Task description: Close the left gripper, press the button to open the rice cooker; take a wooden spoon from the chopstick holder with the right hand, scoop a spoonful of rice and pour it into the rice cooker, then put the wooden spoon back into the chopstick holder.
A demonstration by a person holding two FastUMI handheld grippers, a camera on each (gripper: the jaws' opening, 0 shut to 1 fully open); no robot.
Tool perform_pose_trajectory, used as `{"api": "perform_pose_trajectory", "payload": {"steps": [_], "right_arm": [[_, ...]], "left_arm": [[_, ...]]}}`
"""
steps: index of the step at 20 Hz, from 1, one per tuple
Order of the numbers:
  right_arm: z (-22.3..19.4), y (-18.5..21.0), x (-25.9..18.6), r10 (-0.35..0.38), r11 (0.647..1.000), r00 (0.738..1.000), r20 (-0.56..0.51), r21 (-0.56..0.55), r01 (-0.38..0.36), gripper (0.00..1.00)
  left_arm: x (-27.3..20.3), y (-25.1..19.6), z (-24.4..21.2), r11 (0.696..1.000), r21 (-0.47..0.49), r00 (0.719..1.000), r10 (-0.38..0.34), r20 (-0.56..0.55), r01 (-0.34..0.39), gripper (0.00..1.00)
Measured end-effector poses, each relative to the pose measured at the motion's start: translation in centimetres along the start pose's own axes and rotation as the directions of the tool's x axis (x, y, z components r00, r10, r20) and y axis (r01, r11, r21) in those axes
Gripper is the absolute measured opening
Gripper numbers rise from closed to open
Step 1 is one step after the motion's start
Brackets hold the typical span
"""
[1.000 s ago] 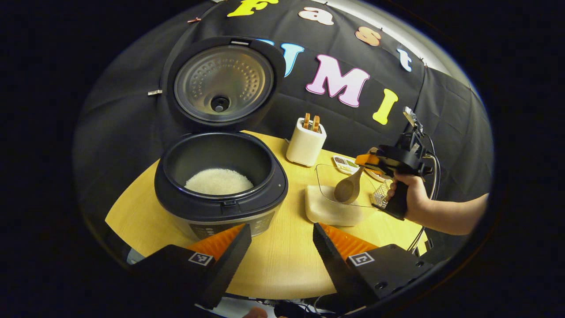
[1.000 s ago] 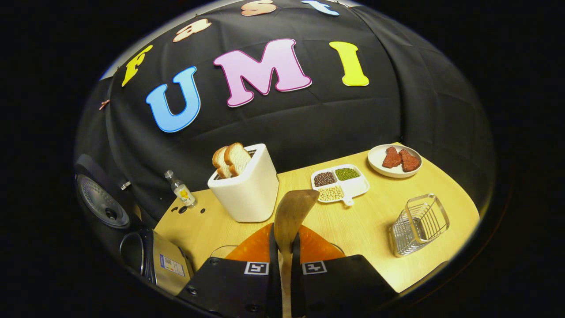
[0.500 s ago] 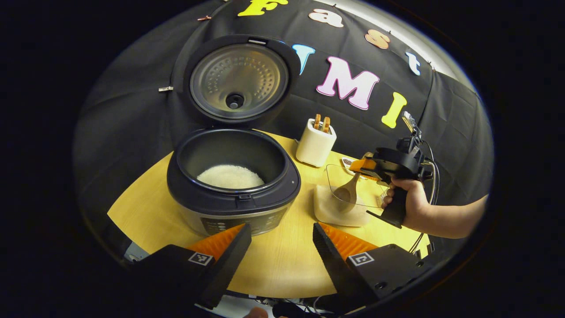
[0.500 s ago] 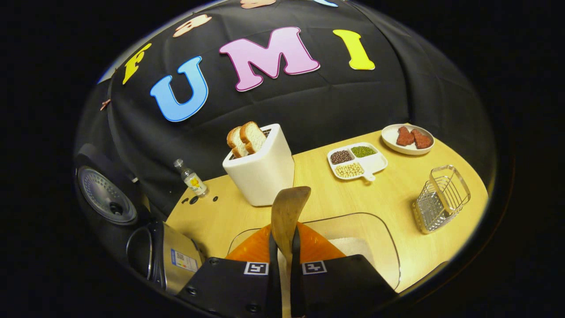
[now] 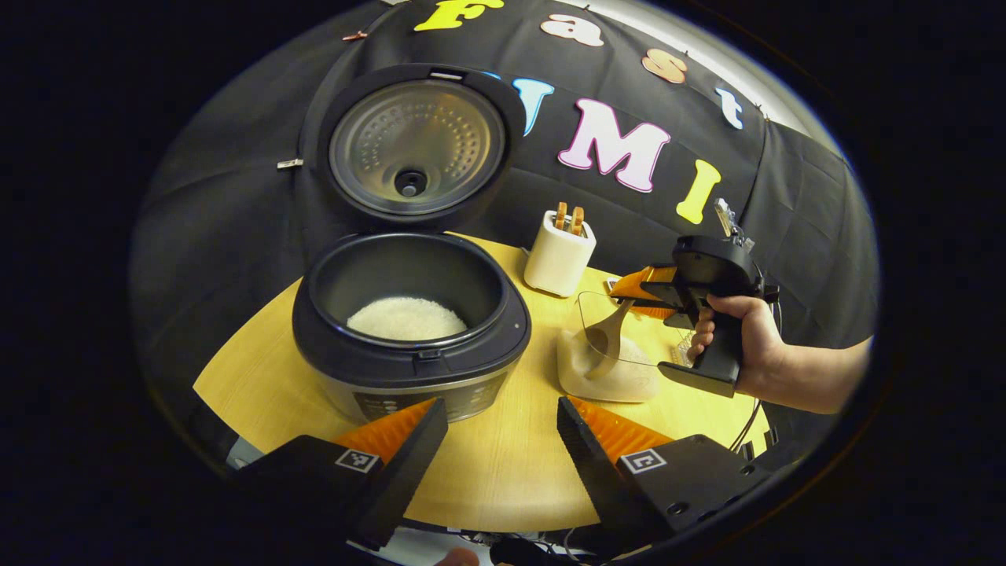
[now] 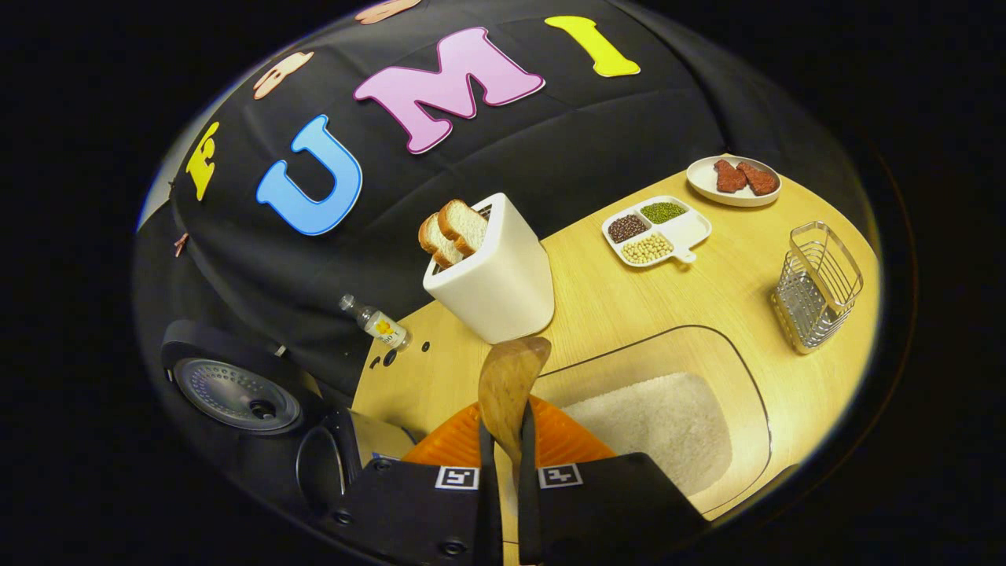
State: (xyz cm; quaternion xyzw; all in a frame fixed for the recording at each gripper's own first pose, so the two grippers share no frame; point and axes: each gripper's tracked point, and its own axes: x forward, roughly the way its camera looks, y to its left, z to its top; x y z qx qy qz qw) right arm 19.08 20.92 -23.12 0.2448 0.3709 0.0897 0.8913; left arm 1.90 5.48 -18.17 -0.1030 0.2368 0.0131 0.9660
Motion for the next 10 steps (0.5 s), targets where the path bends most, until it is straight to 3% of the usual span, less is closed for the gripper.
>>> {"api": "perform_pose_trajectory", "payload": {"steps": [4, 10], "right_arm": [[1.1, -2.4, -0.7, -0.033, 0.999, 0.999, 0.006, 0.040, 0.033, 0.12], [3.6, -4.8, -2.7, -0.043, 0.974, 0.999, 0.024, 0.225, 0.037, 0.13]], "left_arm": [[0.4, -1.2, 1.2, 1.000, 0.016, 1.000, -0.006, 0.027, 0.005, 0.95], [-0.4, -2.8, 1.5, 1.000, -0.010, 0.999, -0.003, 0.038, 0.003, 0.95]]}}
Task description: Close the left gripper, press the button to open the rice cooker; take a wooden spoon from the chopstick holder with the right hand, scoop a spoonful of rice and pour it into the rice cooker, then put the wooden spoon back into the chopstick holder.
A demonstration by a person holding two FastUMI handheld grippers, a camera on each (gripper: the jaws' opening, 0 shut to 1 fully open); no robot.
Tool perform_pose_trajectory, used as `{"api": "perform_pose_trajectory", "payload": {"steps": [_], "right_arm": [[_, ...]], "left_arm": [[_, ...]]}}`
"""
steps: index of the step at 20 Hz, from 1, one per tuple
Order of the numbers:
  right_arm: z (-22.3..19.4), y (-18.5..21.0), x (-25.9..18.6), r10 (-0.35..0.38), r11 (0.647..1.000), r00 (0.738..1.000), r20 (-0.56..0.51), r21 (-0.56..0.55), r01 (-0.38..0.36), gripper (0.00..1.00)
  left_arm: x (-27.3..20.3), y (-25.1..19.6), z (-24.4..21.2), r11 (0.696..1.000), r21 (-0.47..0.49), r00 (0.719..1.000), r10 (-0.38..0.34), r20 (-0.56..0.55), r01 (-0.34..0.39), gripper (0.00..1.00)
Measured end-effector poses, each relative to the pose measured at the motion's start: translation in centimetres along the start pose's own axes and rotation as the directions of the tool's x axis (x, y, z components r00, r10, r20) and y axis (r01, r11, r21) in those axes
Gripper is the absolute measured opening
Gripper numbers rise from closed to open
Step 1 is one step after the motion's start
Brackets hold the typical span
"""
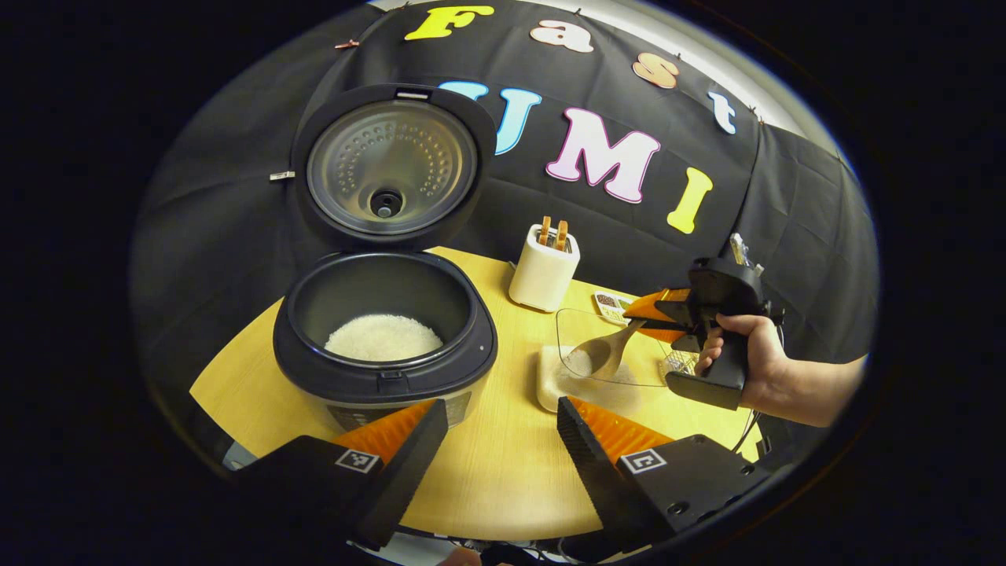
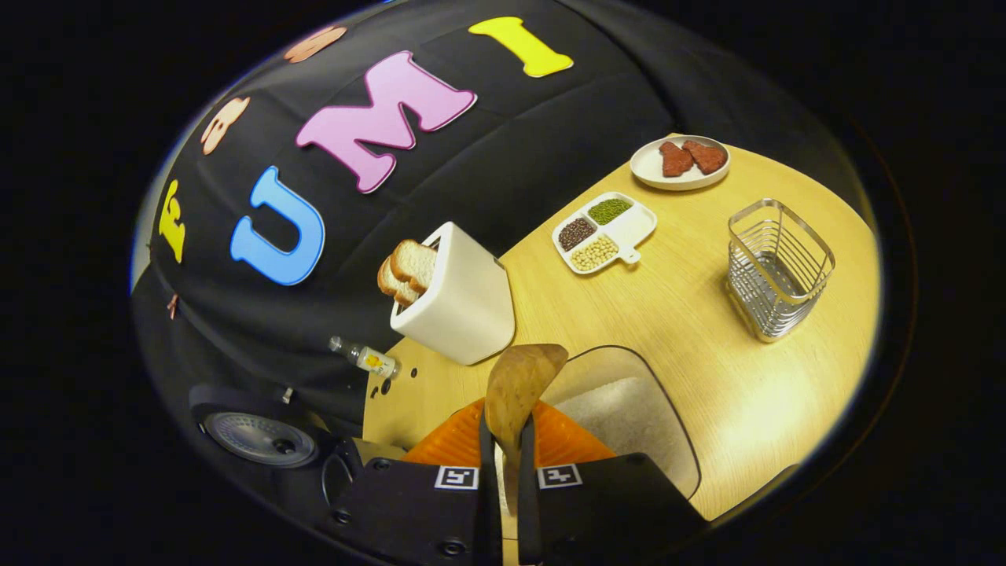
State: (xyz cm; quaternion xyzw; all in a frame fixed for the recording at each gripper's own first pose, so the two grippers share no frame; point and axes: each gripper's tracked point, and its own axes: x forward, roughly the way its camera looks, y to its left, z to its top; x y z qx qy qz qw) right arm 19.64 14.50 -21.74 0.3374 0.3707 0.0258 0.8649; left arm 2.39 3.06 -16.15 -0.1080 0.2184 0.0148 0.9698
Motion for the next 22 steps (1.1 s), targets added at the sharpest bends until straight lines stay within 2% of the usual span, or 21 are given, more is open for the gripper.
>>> {"api": "perform_pose_trajectory", "payload": {"steps": [6, 11, 16, 18, 19, 22], "right_arm": [[3.0, -0.9, -1.9, -0.005, 0.991, 0.999, 0.034, 0.134, 0.000, 0.12], [4.5, 0.4, -2.9, 0.028, 0.965, 0.998, 0.054, 0.258, -0.041, 0.12], [5.1, 4.2, -4.0, 0.099, 0.940, 0.993, 0.069, 0.321, -0.116, 0.12], [4.8, 5.9, -4.3, 0.127, 0.937, 0.990, 0.065, 0.321, -0.141, 0.12], [4.7, 6.8, -4.4, 0.140, 0.936, 0.988, 0.067, 0.315, -0.154, 0.12], [3.8, 9.8, -4.4, 0.183, 0.936, 0.982, 0.052, 0.296, -0.190, 0.12]], "left_arm": [[-1.1, -0.1, 0.7, 1.000, -0.004, 0.999, 0.012, 0.030, -0.011, 0.95], [-1.8, 0.6, 2.2, 1.000, 0.009, 0.997, 0.020, 0.077, -0.020, 0.95], [-2.7, 1.5, 3.1, 1.000, -0.010, 0.994, 0.028, 0.108, -0.027, 0.95], [-3.1, 1.8, 3.2, 1.000, -0.018, 0.992, 0.026, 0.120, -0.024, 0.92], [-3.2, 2.1, 3.2, 0.999, -0.021, 0.992, 0.028, 0.123, -0.025, 0.95], [-3.8, 3.1, 3.5, 0.998, -0.048, 0.989, 0.045, 0.138, -0.039, 0.95]]}}
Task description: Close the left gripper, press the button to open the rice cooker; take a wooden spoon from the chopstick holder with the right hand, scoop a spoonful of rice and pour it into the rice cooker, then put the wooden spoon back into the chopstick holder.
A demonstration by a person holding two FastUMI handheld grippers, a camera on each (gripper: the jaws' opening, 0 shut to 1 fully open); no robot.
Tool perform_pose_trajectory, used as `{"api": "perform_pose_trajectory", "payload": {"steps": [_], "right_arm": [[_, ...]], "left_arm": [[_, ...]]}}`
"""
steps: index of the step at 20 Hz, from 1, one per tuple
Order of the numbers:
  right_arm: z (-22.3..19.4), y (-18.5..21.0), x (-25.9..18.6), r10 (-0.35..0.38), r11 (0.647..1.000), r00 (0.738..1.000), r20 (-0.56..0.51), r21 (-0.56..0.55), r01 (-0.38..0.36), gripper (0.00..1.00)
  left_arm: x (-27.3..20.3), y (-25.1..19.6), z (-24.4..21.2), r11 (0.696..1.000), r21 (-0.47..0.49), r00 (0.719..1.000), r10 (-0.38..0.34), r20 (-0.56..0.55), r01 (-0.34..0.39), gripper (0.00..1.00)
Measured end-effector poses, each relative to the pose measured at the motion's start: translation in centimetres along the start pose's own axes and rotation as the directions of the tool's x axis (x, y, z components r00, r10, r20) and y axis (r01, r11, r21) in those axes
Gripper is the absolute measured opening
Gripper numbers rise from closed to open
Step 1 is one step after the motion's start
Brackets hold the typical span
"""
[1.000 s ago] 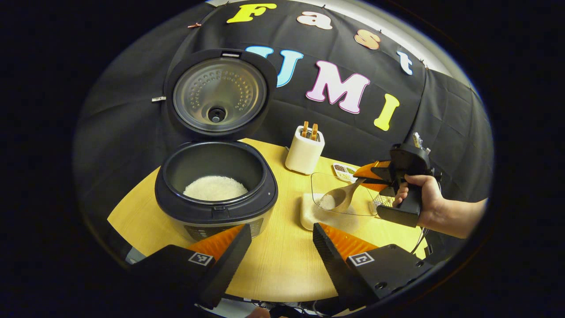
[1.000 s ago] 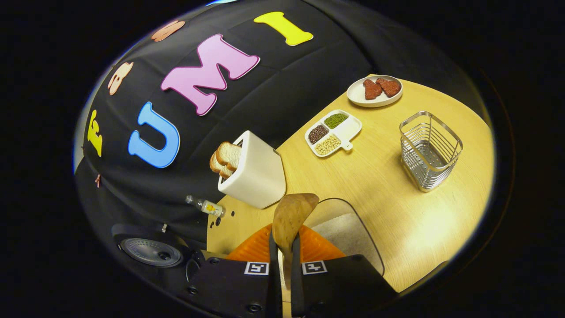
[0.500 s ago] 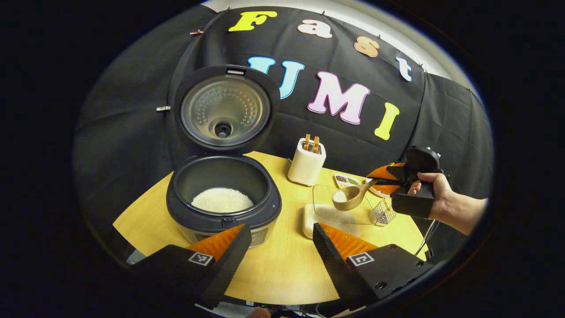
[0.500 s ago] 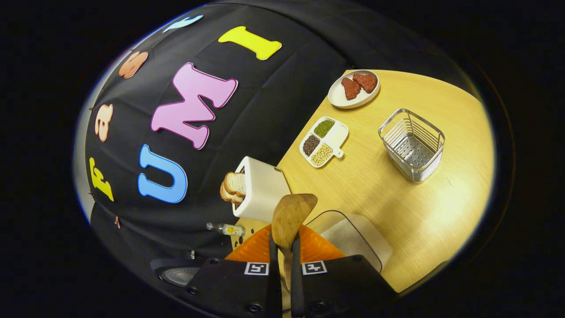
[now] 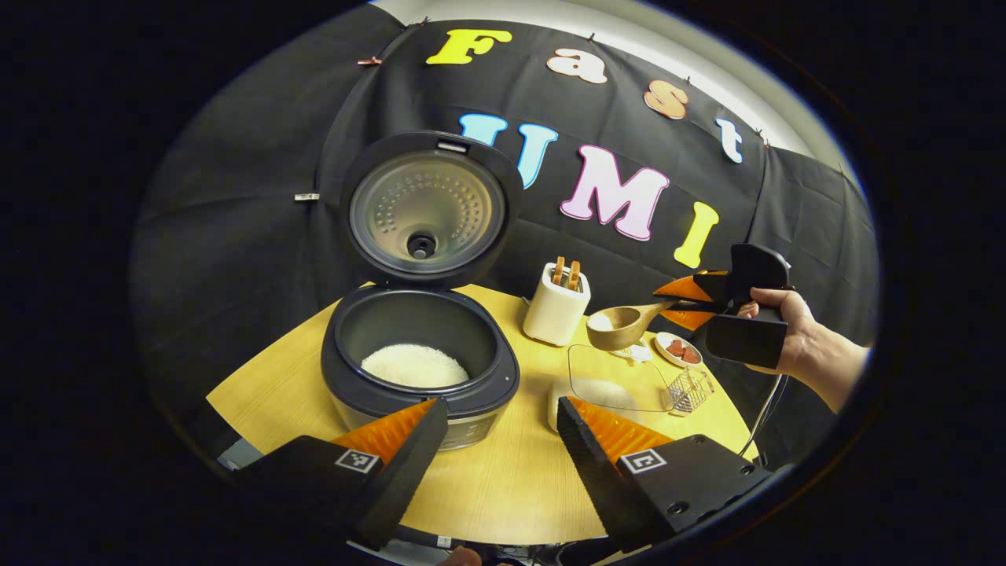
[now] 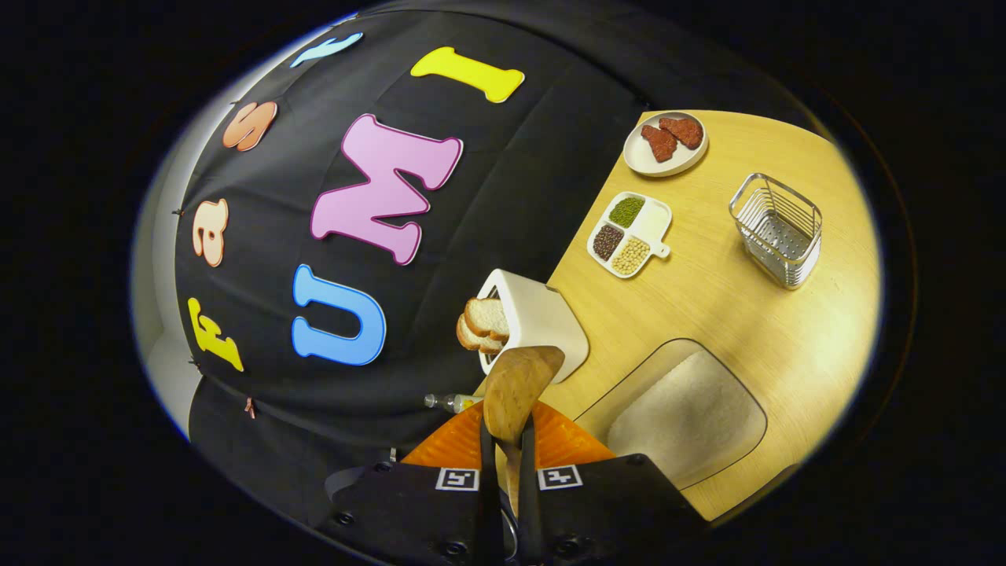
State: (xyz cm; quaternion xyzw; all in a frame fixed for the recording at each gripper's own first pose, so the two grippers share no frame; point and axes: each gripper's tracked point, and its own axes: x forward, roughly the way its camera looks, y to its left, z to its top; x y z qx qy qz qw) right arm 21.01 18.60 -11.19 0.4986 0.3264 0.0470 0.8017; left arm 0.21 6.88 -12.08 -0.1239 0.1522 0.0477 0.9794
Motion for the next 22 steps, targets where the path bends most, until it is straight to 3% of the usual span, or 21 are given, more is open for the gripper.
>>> {"api": "perform_pose_trajectory", "payload": {"steps": [7, 14, 17, 21, 22], "right_arm": [[-6.0, 6.1, 1.7, 0.080, 0.991, 0.993, -0.087, -0.099, -0.088, 0.12], [-14.5, 11.1, 3.1, 0.130, 0.956, 0.969, -0.210, -0.233, -0.179, 0.12], [-18.3, 13.0, 3.0, 0.165, 0.886, 0.956, -0.241, -0.389, -0.251, 0.12], [-22.0, 14.6, 3.2, 0.214, 0.738, 0.938, -0.273, -0.584, -0.339, 0.12], [-22.6, 14.9, 3.4, 0.224, 0.702, 0.934, -0.277, -0.619, -0.352, 0.12]], "left_arm": [[-1.0, 2.9, -0.9, 0.997, -0.066, 0.999, 0.044, -0.004, -0.044, 0.95], [-1.7, 5.3, -2.0, 0.992, -0.095, 0.997, 0.076, -0.011, -0.077, 0.96], [-1.9, 6.3, -2.8, 0.992, -0.085, 0.995, 0.092, -0.027, -0.094, 0.95], [-2.0, 6.2, -3.4, 0.990, -0.115, 0.997, 0.072, -0.038, -0.076, 0.92], [-1.9, 6.4, -3.5, 0.991, -0.110, 0.996, 0.077, -0.040, -0.081, 0.95]]}}
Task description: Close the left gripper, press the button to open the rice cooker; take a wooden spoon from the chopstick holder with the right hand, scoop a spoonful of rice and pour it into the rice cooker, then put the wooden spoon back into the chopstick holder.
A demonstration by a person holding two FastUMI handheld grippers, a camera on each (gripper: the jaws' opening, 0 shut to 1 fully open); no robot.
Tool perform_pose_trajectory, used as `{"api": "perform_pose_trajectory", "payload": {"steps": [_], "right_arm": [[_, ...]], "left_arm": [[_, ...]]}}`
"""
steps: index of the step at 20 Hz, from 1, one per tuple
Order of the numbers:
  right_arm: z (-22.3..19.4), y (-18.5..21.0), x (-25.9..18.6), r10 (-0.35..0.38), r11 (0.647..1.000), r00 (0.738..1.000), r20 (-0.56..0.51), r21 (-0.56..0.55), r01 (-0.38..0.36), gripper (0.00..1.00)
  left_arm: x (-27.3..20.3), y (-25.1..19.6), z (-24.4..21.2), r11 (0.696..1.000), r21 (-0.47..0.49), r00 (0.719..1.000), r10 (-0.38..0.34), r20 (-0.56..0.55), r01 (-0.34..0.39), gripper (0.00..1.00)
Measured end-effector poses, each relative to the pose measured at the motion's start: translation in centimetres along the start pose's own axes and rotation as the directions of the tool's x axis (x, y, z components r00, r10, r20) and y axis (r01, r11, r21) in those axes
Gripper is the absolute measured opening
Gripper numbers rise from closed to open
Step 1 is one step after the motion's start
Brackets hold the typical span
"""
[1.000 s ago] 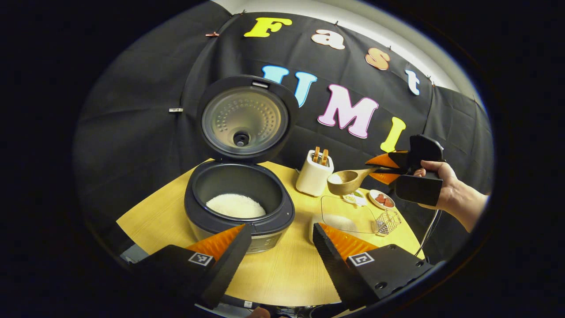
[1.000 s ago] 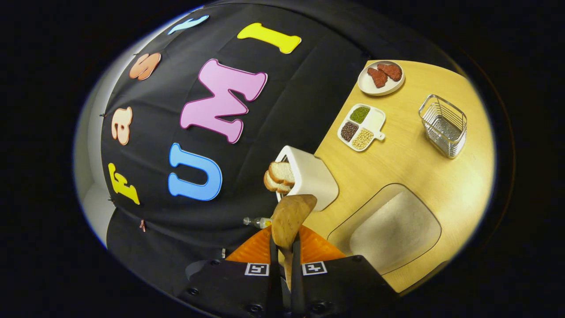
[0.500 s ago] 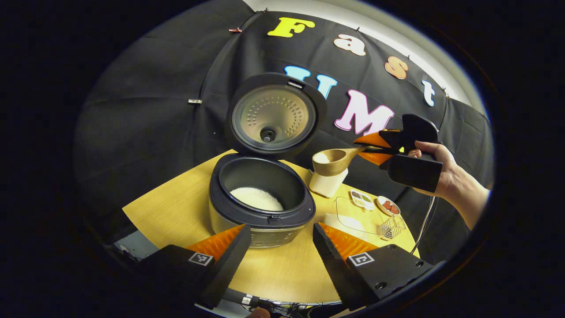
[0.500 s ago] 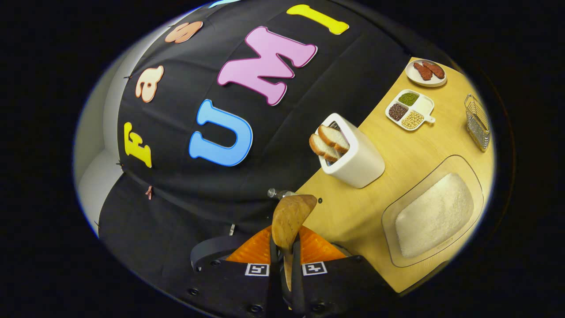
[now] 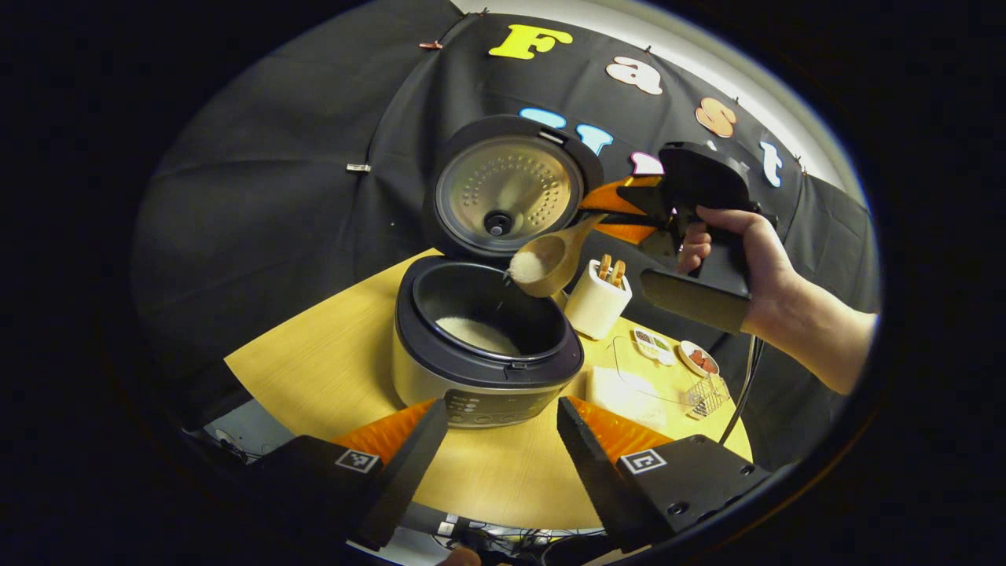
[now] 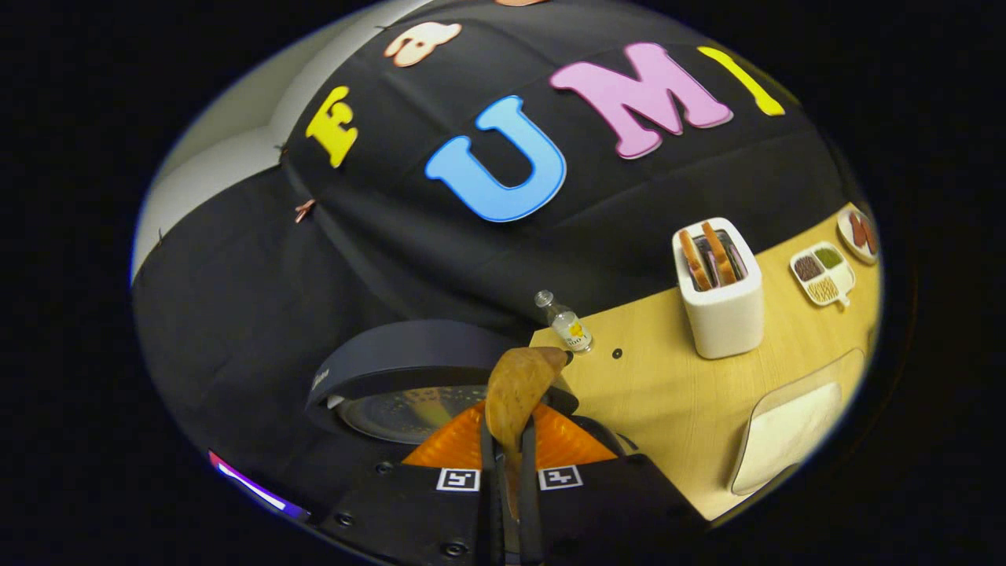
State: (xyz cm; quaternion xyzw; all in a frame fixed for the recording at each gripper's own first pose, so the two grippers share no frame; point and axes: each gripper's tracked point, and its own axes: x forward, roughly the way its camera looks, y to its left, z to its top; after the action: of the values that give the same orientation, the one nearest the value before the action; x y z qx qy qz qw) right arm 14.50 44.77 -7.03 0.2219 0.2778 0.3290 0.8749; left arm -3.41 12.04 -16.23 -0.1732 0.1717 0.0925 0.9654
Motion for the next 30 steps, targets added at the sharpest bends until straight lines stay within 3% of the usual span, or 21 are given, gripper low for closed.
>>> {"api": "perform_pose_trajectory", "payload": {"steps": [8, 12, 15, 17, 22, 24, 26, 29, 30], "right_arm": [[-3.5, 0.1, 1.2, 0.058, 0.953, 0.997, -0.051, -0.296, -0.071, 0.12], [-4.6, 0.1, 1.3, 0.080, 0.939, 0.994, -0.078, -0.328, -0.101, 0.12], [-5.2, -0.1, 1.1, 0.092, 0.905, 0.992, -0.086, -0.408, -0.120, 0.12], [-6.2, 0.3, 0.9, 0.114, 0.866, 0.987, -0.111, -0.476, -0.154, 0.12], [-9.5, 2.3, -0.2, 0.207, 0.679, 0.961, -0.183, -0.680, -0.276, 0.12], [-10.6, 2.6, -0.3, 0.213, 0.635, 0.954, -0.210, -0.713, -0.298, 0.12], [-10.8, 2.8, -0.5, 0.217, 0.636, 0.951, -0.218, -0.708, -0.308, 0.12], [-8.8, 2.9, -1.1, 0.213, 0.701, 0.960, -0.182, -0.656, -0.280, 0.12], [-7.7, 2.8, -1.3, 0.211, 0.730, 0.964, -0.160, -0.630, -0.264, 0.08]], "left_arm": [[0.0, 2.2, 0.7, 0.999, -0.015, 0.999, 0.040, 0.025, -0.040, 0.95], [0.1, 3.6, 0.5, 0.996, -0.045, 0.997, 0.077, 0.018, -0.076, 0.96], [0.0, 4.1, 0.9, 0.994, -0.044, 0.995, 0.100, 0.029, -0.098, 0.95], [0.2, 4.2, 1.0, 0.994, -0.039, 0.994, 0.104, 0.032, -0.103, 0.96], [0.7, 3.9, 1.3, 0.994, -0.037, 0.994, 0.104, 0.039, -0.102, 0.95], [1.0, 3.7, 1.2, 0.994, -0.038, 0.994, 0.100, 0.037, -0.098, 0.95], [1.1, 3.7, 1.1, 0.995, -0.029, 0.994, 0.100, 0.037, -0.099, 0.95], [1.1, 3.5, 1.3, 0.994, 0.005, 0.993, 0.106, 0.041, -0.107, 0.92], [1.1, 3.5, 1.4, 0.994, 0.023, 0.993, 0.110, 0.044, -0.111, 0.96]]}}
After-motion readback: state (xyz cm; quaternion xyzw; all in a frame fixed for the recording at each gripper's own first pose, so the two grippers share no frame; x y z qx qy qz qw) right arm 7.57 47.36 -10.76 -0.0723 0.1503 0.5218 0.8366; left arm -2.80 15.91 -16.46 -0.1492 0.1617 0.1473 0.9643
